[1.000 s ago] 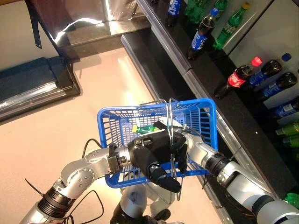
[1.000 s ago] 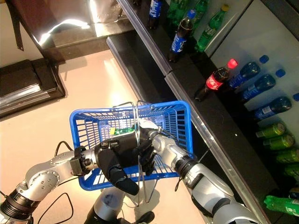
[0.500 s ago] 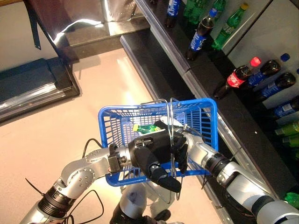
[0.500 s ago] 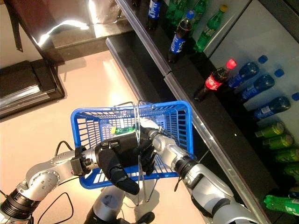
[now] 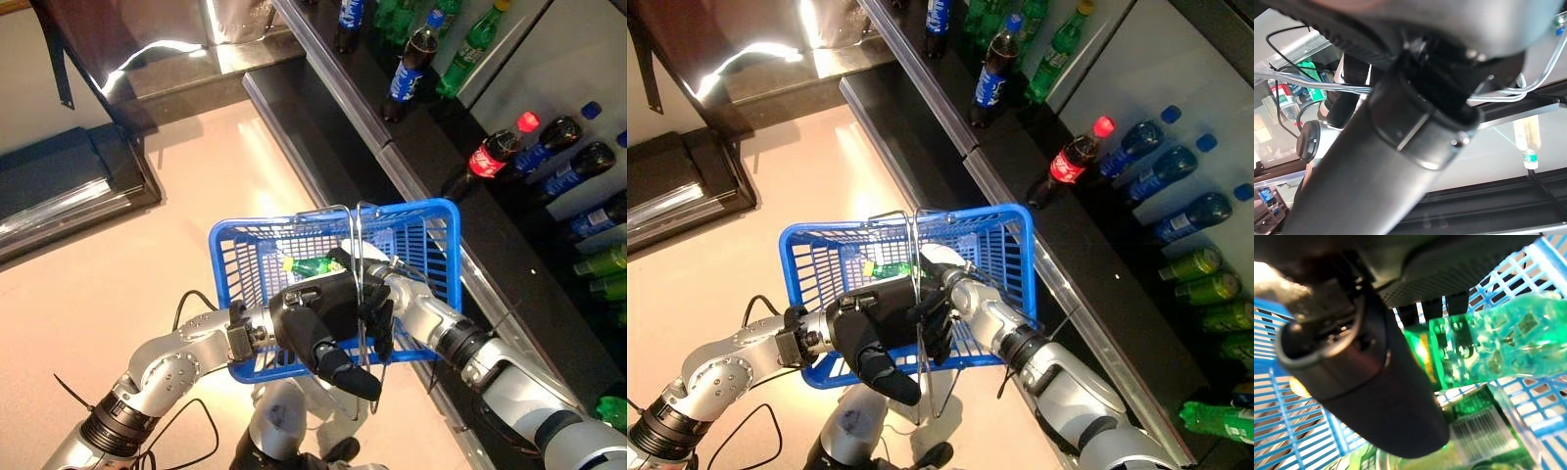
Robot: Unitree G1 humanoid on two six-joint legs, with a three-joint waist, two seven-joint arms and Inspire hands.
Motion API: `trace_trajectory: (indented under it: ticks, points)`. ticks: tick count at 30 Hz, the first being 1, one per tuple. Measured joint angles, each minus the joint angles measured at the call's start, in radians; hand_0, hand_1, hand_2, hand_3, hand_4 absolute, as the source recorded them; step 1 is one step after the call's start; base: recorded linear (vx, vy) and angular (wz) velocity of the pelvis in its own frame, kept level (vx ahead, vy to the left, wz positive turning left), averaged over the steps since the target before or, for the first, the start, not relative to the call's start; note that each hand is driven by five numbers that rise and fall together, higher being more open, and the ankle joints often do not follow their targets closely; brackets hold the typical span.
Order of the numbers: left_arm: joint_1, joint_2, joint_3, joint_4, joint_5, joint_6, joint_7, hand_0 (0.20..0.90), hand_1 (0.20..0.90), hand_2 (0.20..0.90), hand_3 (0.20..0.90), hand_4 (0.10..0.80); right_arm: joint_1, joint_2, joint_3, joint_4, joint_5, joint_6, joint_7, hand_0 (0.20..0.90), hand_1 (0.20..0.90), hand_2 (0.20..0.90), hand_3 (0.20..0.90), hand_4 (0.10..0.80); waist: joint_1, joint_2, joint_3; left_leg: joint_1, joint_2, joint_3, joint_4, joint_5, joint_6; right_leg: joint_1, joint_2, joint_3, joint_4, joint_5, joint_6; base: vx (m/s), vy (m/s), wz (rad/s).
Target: Pick up the drink and place into the basket.
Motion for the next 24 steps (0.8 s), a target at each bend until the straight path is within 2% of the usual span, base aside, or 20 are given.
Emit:
trace_trajectory:
  ticks: [8,16,20,24]
  points:
    - [0.003,-0.004,0.010,0.003,0.035,0.000,0.065,0.300,0.300,0.300,0.200,0.100,0.002,-0.022,-0.050,-0.099,0.000,0.006,-0.010,0.900,0.900,0.900,0.900,0.800,-0.018,0.000,0.000,0.001,0.002,0.005,-0.001,0.000,0.000,-0.002,0.000,0.003,0.000,0.000,0.000,0.000,0.000,0.00]
    - [0.022,-0.005,0.042,0.003,0.037,0.000,0.083,0.300,0.300,0.300,0.200,0.100,0.009,-0.027,-0.049,-0.105,0.000,0.014,-0.010,0.900,0.900,0.900,0.900,0.800,-0.018,0.000,0.000,0.004,0.008,0.016,-0.001,-0.001,0.000,-0.006,0.001,0.014,0.000,0.003,-0.002,-0.001,0.002,-0.04]
    - [0.051,-0.011,0.053,0.003,0.037,-0.001,0.111,0.300,0.300,0.300,0.200,0.100,0.033,-0.028,-0.076,-0.138,0.005,0.016,-0.029,0.900,0.900,0.900,0.900,0.800,-0.021,0.000,0.000,0.010,0.010,0.027,-0.001,-0.005,0.001,-0.005,0.000,0.027,0.000,0.004,-0.003,-0.001,0.008,-0.08]
    - [0.097,-0.022,0.102,0.007,0.044,-0.001,0.182,0.300,0.300,0.300,0.200,0.100,0.091,-0.036,-0.136,-0.196,0.052,0.016,-0.071,0.900,0.900,0.900,0.900,0.800,-0.029,0.000,0.000,0.011,0.011,0.034,-0.001,-0.006,0.002,-0.009,-0.002,0.031,0.000,0.004,-0.003,-0.005,0.038,-0.04]
